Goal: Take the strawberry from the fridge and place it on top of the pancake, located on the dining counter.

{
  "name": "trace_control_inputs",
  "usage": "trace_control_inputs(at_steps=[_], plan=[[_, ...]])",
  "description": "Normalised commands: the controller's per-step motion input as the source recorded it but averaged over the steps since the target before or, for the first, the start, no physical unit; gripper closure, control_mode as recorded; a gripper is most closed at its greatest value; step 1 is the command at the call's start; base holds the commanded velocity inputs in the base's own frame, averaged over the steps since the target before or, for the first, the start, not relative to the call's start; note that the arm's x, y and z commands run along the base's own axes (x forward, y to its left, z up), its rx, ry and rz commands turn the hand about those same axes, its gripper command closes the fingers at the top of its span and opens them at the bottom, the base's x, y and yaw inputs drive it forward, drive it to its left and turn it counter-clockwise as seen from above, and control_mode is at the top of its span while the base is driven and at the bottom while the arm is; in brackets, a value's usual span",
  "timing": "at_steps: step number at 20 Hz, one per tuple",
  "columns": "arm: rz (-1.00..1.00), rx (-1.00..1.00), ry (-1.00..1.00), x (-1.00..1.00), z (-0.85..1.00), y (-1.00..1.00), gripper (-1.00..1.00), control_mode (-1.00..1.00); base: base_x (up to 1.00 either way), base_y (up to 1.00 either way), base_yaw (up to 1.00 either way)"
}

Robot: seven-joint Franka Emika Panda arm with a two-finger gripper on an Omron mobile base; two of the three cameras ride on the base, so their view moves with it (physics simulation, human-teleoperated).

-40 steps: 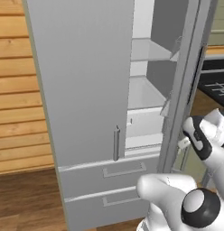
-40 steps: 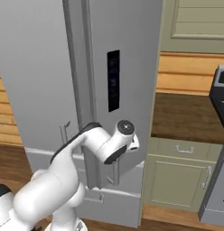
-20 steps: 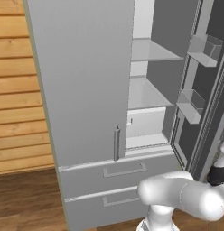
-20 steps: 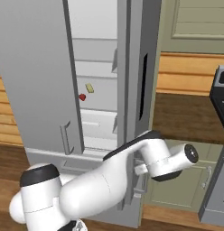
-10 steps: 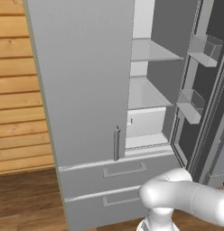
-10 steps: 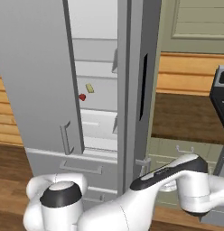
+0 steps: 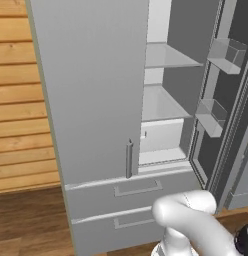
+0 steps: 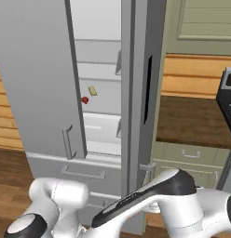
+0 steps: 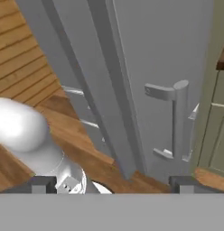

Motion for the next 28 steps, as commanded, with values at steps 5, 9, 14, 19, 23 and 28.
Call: trace_control_inputs(at_steps=[5,9,14,19,23,28], plan=[[-0.21,-0.35,0.18,-0.53,0.79,0.87,-1.00,-1.00,0.00,0.00,0.00],[-0.21,-0.38,0.21,-0.38,0.70,0.94,-1.00,-1.00,0.00,0.00,0.00],[-0.21,-0.52,0.21,0.00,0.62,0.95,-1.00,-1.00,0.00,0.00,0.00],[-0.28,-0.52,0.32,0.12,0.70,0.62,-1.00,-1.00,0.00,0.00,0.00],[-0.21,-0.58,0.28,0.33,0.73,0.50,-1.00,-1.00,0.00,0.00,0.00],[-0.14,-0.56,0.21,0.67,0.60,0.05,-1.00,-1.00,0.00,0.00,0.00]])
